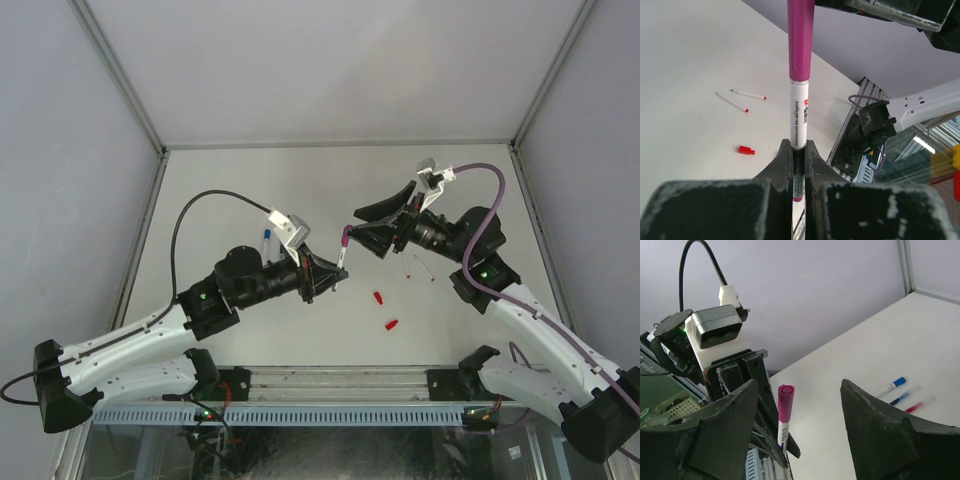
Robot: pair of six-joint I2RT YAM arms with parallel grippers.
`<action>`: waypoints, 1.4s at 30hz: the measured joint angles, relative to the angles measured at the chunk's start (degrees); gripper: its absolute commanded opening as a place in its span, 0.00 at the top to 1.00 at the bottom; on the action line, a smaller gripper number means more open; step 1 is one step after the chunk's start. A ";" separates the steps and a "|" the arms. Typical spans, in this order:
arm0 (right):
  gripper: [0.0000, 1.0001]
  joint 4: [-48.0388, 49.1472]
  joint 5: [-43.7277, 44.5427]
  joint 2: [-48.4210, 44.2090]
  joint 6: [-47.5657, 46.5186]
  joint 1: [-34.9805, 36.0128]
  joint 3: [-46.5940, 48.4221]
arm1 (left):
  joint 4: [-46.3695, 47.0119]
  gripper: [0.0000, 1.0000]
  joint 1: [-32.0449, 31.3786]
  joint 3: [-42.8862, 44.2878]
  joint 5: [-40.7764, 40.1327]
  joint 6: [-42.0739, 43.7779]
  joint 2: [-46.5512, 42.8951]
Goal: Insert the pens into the pen caps
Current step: Press the pen cap onto the pen.
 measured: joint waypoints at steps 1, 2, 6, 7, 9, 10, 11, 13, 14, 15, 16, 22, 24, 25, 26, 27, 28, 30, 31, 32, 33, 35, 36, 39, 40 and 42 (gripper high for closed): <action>0.39 0.24 -0.04 0.42 0.11 0.07 0.26 | 0.11 1.00 0.00 0.00 0.07 0.00 0.00; 0.41 0.31 -0.26 0.81 0.15 0.15 0.57 | 0.24 1.00 0.02 0.00 0.11 0.00 0.00; 0.46 1.07 -1.16 1.62 0.31 0.52 0.94 | 0.79 1.00 0.00 0.00 0.33 0.00 -0.02; 0.48 1.09 -1.53 1.75 0.33 0.57 0.98 | 0.87 1.00 0.00 0.00 0.35 0.00 -0.02; 0.50 1.14 -2.21 1.97 0.33 0.92 0.98 | 0.87 1.00 0.00 0.00 0.35 0.00 -0.02; 0.51 1.14 -2.47 2.12 0.33 1.16 0.98 | 0.87 1.00 0.00 0.00 0.35 0.00 -0.02; 0.53 1.16 -2.86 2.32 0.33 1.33 0.98 | 0.87 1.00 0.00 0.00 0.35 0.00 -0.02; 0.57 1.31 -3.67 2.71 0.33 1.66 0.98 | 0.87 1.00 0.00 0.00 0.35 0.00 -0.02; 0.59 1.44 -4.00 2.93 0.33 1.84 0.98 | 0.87 1.00 0.00 0.00 0.35 0.00 -0.02; 0.61 1.51 -4.22 3.13 0.33 1.92 0.98 | 0.87 1.00 0.00 0.00 0.35 0.00 -0.02; 0.64 1.53 -4.59 3.34 0.35 2.01 1.01 | 0.87 1.00 0.00 0.00 0.35 0.00 -0.02; 0.94 1.49 -6.03 4.44 0.44 2.99 1.38 | 0.87 1.00 0.00 0.00 0.33 0.00 -0.15; 1.00 1.46 -5.90 4.52 0.57 3.48 1.42 | 0.70 1.00 0.00 0.00 0.33 0.04 -0.46; 1.00 1.46 -5.73 4.50 0.48 3.65 1.44 | 0.55 1.00 0.00 0.00 0.31 0.04 -0.63; 1.00 1.36 -5.57 4.50 0.33 3.91 1.53 | 0.33 1.00 0.00 0.00 0.26 0.04 -0.83; 1.00 1.03 -5.16 4.50 0.04 4.42 1.68 | 0.00 1.00 0.00 0.00 0.26 0.07 -1.09; 1.00 0.79 -4.66 4.50 -0.35 4.96 1.77 | -0.42 1.00 0.00 0.00 0.24 0.07 -1.42; 1.00 -0.09 -3.34 4.39 -1.22 6.21 2.01 | -1.36 1.00 0.00 0.00 0.15 0.09 -2.12; 1.00 -0.33 -2.73 4.35 -1.70 6.78 2.12 | -1.81 1.00 0.00 0.00 0.09 0.09 -2.51; 1.00 -0.63 -1.97 4.26 -2.14 7.45 2.19 | -2.27 1.00 0.00 0.00 0.07 0.11 -2.91; 1.00 -0.79 -1.33 4.17 -2.60 8.04 2.19 | -2.80 1.00 0.00 0.00 0.07 0.13 -3.32; 1.00 -1.11 -0.13 3.93 -3.32 9.14 2.19 | -3.61 1.00 -0.02 0.00 0.09 0.17 -3.93; 1.00 -1.18 0.28 3.85 -3.48 9.51 2.19 | -3.93 1.00 -0.02 0.00 0.09 0.17 -4.20; 1.00 -1.18 1.64 3.67 -4.20 10.73 1.97 | -4.81 1.00 -0.07 0.00 0.09 0.22 -4.90; 1.00 -1.18 1.95 3.65 -4.33 11.04 1.86 | -5.25 1.00 -0.09 0.02 0.09 0.22 -5.09; 1.00 -1.29 2.43 3.65 -4.85 11.80 1.60 | -6.23 1.00 -0.15 0.02 0.13 0.50 -5.38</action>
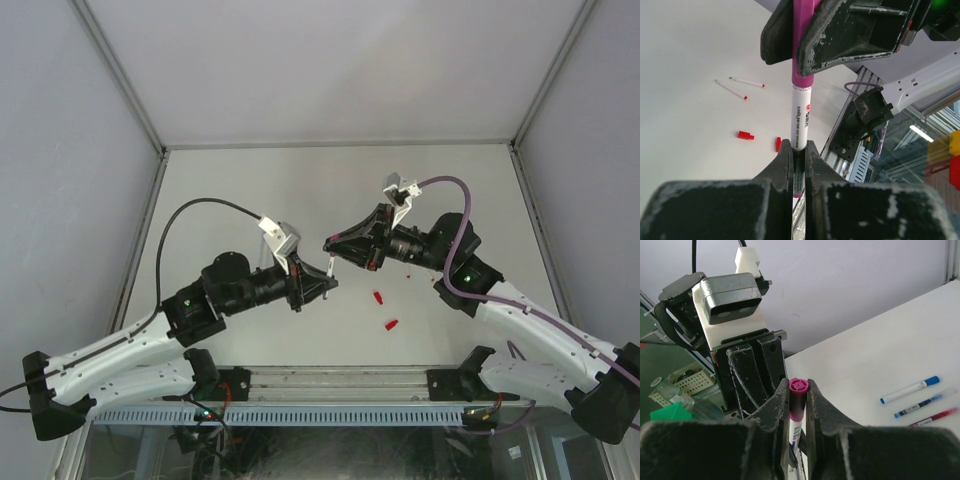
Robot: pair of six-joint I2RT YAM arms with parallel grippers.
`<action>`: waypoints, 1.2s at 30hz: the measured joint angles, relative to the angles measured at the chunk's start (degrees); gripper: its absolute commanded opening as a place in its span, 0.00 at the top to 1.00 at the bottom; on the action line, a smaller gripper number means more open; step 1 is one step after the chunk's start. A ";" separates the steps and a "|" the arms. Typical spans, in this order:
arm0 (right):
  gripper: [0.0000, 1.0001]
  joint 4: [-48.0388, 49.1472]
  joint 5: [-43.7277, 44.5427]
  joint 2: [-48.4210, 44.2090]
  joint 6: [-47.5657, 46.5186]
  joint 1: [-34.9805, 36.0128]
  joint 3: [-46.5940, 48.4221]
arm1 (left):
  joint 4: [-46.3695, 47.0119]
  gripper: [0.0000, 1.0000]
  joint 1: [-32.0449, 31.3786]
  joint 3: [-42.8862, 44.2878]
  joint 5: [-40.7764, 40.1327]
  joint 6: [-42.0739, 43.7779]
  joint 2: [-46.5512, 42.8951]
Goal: Insert the pens into the pen caps
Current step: Press the pen cap onto the pen.
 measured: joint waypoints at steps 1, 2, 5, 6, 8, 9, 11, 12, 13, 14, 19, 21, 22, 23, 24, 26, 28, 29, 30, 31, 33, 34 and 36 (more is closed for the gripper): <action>1.00 -0.31 0.31 0.00 -0.42 0.42 -0.02 | -0.57 1.00 -0.04 0.00 0.04 0.07 -0.13; 1.00 -0.48 0.57 0.02 -0.79 0.81 -0.11 | -0.94 1.00 -0.09 0.00 0.13 0.11 -0.22; 1.00 -0.57 1.95 -0.02 -1.97 2.29 -0.76 | -2.62 1.00 -0.20 0.00 0.28 0.13 -0.57; 1.00 -0.50 2.32 -0.07 -2.16 2.71 -1.14 | -3.37 1.00 -0.22 0.00 0.33 0.13 -0.63; 1.00 -0.31 3.04 -0.17 -2.43 3.41 -2.14 | -4.63 1.00 -0.24 0.00 0.59 0.13 -0.66; 1.00 -0.20 3.28 -0.22 -2.51 3.72 -2.51 | -5.29 1.00 -0.24 0.00 0.81 0.13 -0.66; 1.00 -0.04 3.87 -0.31 -2.89 4.48 -3.32 | -6.71 1.00 -0.24 0.00 1.29 0.13 -0.66; 1.00 -0.07 4.17 -0.33 -3.06 4.79 -3.54 | -7.15 1.00 -0.28 0.00 1.38 0.13 -0.66; 1.00 -0.04 4.50 -0.33 -3.28 5.14 -3.82 | -7.63 1.00 -0.33 0.00 1.46 0.13 -0.66; 1.00 -0.02 4.79 -0.35 -3.52 5.46 -4.07 | -8.04 1.00 -0.37 0.00 1.51 0.13 -0.66; 1.00 -0.44 6.29 -0.39 -4.85 6.95 -4.66 | -9.73 1.00 -0.46 0.00 1.75 0.13 -0.66; 1.00 -0.63 6.73 -0.42 -5.49 7.43 -4.79 | -10.16 1.00 -0.50 0.00 1.86 0.13 -0.66; 1.00 -0.79 7.17 -0.44 -5.81 7.76 -4.81 | -10.40 1.00 -0.50 0.00 1.90 0.15 -0.66; 1.00 -0.94 7.52 -0.44 -6.10 8.09 -4.81 | -10.58 1.00 -0.50 0.00 1.92 0.15 -0.66; 1.00 -1.16 7.93 -0.44 -6.34 8.41 -4.81 | -10.75 1.00 -0.52 0.00 1.95 0.15 -0.66; 1.00 -1.60 8.83 -0.44 -7.04 9.05 -4.81 | -11.04 1.00 -0.55 0.00 1.99 0.15 -0.66; 1.00 -1.99 9.49 -0.44 -7.61 9.66 -4.81 | -11.13 1.00 -0.57 0.00 2.12 0.15 -0.66; 1.00 -2.05 9.75 -0.44 -7.89 9.90 -4.81 | -11.13 1.00 -0.59 0.00 2.16 0.15 -0.66; 1.00 -2.14 9.90 -0.44 -8.26 10.16 -4.81 | -11.17 1.00 -0.61 0.00 2.25 0.17 -0.66; 1.00 -2.19 10.12 -0.42 -8.52 10.40 -4.81 | -11.28 1.00 -0.61 0.00 2.32 0.15 -0.66; 1.00 -2.27 10.54 -0.37 -8.90 10.78 -4.81 | -11.47 1.00 -0.61 0.00 2.38 0.17 -0.66; 1.00 -2.32 10.82 -0.31 -9.03 10.93 -4.81 | -11.52 1.00 -0.61 0.00 2.38 0.17 -0.66; 1.00 -2.49 11.52 -0.33 -9.33 11.28 -4.81 | -11.65 1.00 -0.61 0.00 2.36 0.17 -0.66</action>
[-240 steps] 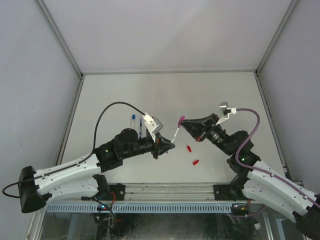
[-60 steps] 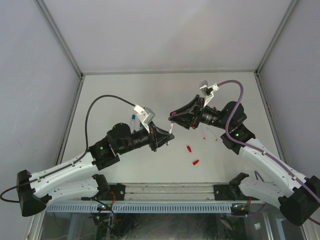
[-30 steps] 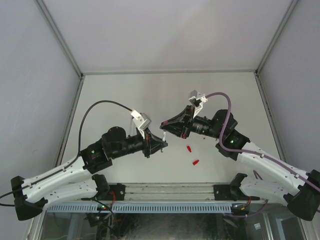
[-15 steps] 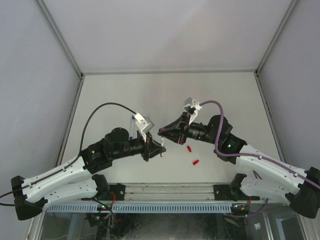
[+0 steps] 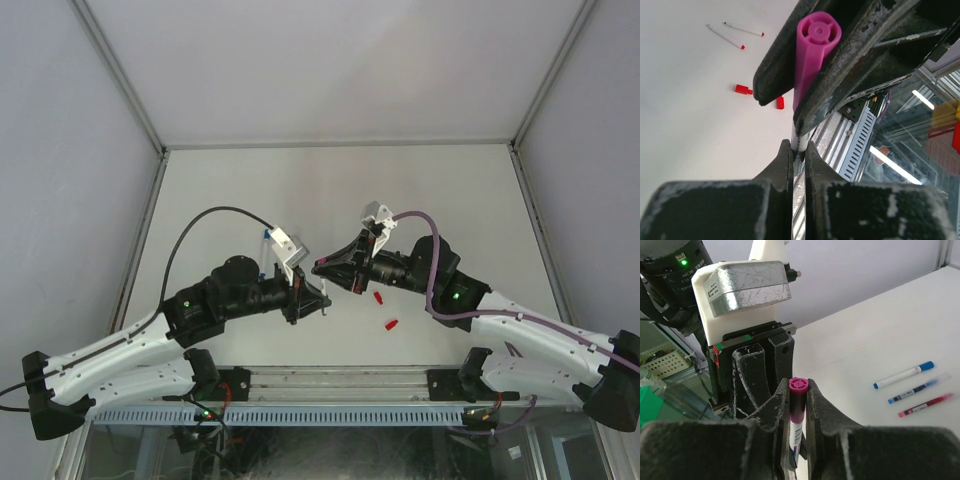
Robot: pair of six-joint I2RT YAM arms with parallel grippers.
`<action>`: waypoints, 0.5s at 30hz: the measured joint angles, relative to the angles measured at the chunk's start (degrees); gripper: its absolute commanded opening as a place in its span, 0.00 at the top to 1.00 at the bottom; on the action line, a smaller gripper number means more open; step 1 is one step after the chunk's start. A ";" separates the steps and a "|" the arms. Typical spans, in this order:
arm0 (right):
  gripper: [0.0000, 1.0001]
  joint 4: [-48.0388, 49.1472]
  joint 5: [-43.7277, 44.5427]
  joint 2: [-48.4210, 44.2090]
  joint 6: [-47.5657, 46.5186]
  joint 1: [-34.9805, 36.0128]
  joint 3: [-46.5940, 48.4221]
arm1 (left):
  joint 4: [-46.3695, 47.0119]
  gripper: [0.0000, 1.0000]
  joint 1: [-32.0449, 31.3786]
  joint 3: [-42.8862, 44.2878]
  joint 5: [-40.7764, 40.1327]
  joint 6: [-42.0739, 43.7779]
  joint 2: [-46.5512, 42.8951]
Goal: Insert the pens into the pen caps
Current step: Press the pen cap onto the pen.
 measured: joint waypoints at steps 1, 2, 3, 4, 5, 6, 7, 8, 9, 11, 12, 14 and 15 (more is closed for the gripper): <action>1.00 -0.20 0.48 -0.02 -0.20 0.22 0.00 | -0.13 1.00 0.00 0.00 -0.04 0.00 0.02; 1.00 -0.39 0.87 -0.11 -0.37 0.33 0.00 | -0.22 1.00 0.00 0.00 -0.07 0.02 0.02; 1.00 -0.61 1.22 -0.20 -0.44 0.46 0.00 | -0.28 1.00 0.00 0.00 -0.09 0.02 0.02; 1.00 -0.81 1.53 -0.28 -0.52 0.52 0.00 | -0.28 1.00 0.00 0.00 -0.11 0.02 0.07; 1.00 -1.01 1.77 -0.44 -0.66 0.63 0.00 | -0.26 1.00 0.00 0.00 -0.09 0.02 0.09; 1.00 -1.22 1.97 -0.57 -0.76 0.70 0.00 | -0.24 1.00 0.00 0.00 -0.09 0.07 0.09; 1.00 -1.31 2.14 -0.61 -0.85 0.79 0.00 | -0.24 1.00 0.00 0.00 -0.09 0.13 0.09; 1.00 -1.38 2.21 -0.61 -0.98 0.87 0.00 | -0.24 1.00 0.00 0.00 -0.09 0.20 0.09; 1.00 -1.40 2.21 -0.59 -1.11 0.92 0.00 | -0.26 1.00 0.00 0.00 -0.09 0.31 0.09; 1.00 -1.44 2.21 -0.57 -1.46 1.01 0.00 | -0.35 1.00 0.00 0.00 -0.09 0.39 0.11; 1.00 -1.49 2.21 -0.52 -1.68 1.07 0.00 | -0.44 1.00 0.00 0.00 -0.09 0.42 0.11; 1.00 -1.73 2.21 -0.52 -2.08 1.29 0.00 | -0.68 1.00 -0.02 0.00 -0.04 0.42 0.11; 1.00 -1.86 2.21 -0.52 -2.25 1.36 0.00 | -0.74 1.00 -0.04 0.00 -0.04 0.42 0.13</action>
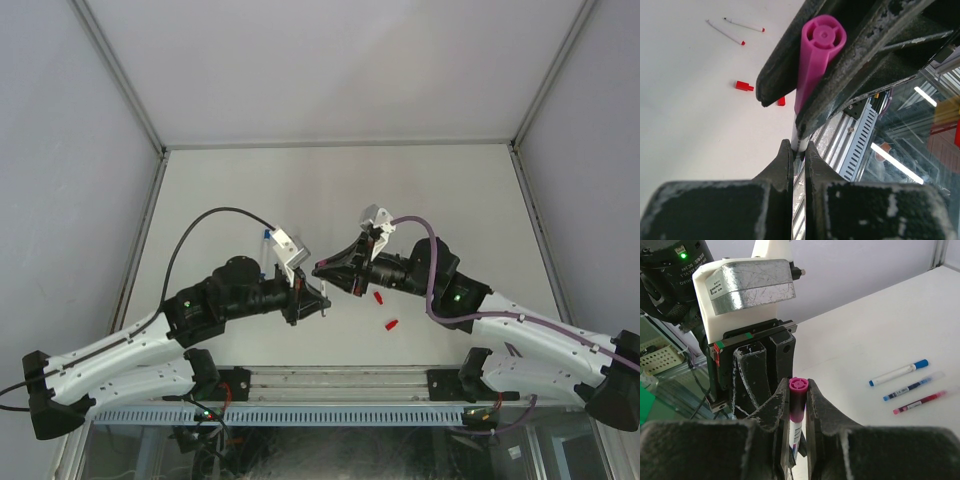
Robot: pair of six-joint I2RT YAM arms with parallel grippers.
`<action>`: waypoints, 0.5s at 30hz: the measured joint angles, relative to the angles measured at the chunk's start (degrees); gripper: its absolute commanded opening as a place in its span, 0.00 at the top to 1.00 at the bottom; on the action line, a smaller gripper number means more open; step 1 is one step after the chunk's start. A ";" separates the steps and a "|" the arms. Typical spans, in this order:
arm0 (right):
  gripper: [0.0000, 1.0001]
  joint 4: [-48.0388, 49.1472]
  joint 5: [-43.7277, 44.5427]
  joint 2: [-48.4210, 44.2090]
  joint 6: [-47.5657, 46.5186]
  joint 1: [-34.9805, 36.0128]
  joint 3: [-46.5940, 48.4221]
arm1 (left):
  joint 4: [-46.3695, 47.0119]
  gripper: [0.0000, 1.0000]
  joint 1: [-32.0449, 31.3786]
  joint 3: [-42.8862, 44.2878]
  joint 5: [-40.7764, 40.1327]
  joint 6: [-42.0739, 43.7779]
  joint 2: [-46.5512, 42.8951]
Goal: Insert the pens into the pen caps
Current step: Press the pen cap onto the pen.
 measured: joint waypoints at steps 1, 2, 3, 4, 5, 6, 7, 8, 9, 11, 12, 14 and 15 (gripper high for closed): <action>1.00 -0.07 0.00 0.00 -0.11 0.07 0.00 | -0.09 1.00 -0.07 0.00 0.00 0.00 0.02; 1.00 -0.26 0.04 0.00 -0.33 0.20 0.00 | -0.17 1.00 -0.07 0.00 0.00 0.02 0.07; 1.00 -0.59 0.24 -0.02 -0.55 0.37 0.00 | -0.35 1.00 -0.09 0.00 0.04 0.02 0.11; 1.00 -0.92 0.57 -0.02 -0.76 0.61 0.00 | -0.48 1.00 -0.15 0.00 0.04 0.04 0.17; 1.00 -1.20 0.94 -0.07 -0.94 0.81 0.00 | -0.55 1.00 -0.17 0.00 0.07 0.04 0.26; 1.00 -1.53 1.31 -0.09 -1.14 1.03 0.00 | -0.68 1.00 -0.20 0.00 0.09 0.09 0.37; 1.00 -1.90 1.64 -0.09 -1.25 1.27 0.00 | -0.85 1.00 -0.22 0.00 0.13 0.11 0.48; 1.00 -2.10 1.97 -0.09 -1.40 1.53 0.00 | -1.01 1.00 -0.22 0.00 0.20 0.13 0.52; 1.00 -2.34 2.43 -0.09 -1.60 1.88 0.00 | -1.31 1.00 -0.24 0.00 0.42 0.15 0.66; 1.00 -2.60 2.73 -0.02 -2.05 2.51 0.02 | -1.44 1.00 -0.31 0.00 0.50 0.15 0.70; 1.00 -2.69 2.86 0.00 -2.23 2.75 0.07 | -1.60 1.00 -0.39 0.00 0.59 0.17 0.72; 1.00 -2.91 3.21 0.15 -2.91 3.37 0.26 | -1.68 1.00 -0.42 0.00 0.72 0.31 0.72; 1.00 -3.02 3.45 0.20 -3.19 3.65 0.39 | -1.68 1.00 -0.44 0.00 0.79 0.44 0.72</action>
